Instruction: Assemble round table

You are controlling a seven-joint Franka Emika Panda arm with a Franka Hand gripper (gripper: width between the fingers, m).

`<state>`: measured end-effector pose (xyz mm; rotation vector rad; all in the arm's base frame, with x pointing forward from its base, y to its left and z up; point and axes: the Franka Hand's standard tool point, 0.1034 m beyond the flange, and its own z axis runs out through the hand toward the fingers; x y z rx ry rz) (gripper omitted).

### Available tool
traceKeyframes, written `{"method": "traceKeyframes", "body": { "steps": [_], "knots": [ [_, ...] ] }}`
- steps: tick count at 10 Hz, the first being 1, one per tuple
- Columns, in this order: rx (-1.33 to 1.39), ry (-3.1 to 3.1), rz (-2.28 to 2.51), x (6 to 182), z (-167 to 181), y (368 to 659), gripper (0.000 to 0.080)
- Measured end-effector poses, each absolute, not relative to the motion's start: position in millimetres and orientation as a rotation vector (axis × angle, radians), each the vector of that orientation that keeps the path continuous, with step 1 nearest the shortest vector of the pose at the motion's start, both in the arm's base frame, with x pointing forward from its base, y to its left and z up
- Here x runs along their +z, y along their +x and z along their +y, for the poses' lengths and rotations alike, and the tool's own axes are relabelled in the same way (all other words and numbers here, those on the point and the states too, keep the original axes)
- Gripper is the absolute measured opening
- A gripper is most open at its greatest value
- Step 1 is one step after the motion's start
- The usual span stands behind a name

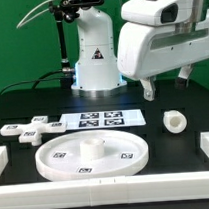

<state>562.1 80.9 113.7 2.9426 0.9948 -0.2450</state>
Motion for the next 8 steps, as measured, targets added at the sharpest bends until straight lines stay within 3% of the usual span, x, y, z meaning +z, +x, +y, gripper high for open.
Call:
{"method": "traceKeyframes", "body": {
  "steps": [4,8],
  "knots": [
    [-0.227,2.924,1.064,112.7,77.4,564.2,0.065],
    [-0.029,2.799,1.352,88.4,12.9,560.8,0.065]
  ]
}}
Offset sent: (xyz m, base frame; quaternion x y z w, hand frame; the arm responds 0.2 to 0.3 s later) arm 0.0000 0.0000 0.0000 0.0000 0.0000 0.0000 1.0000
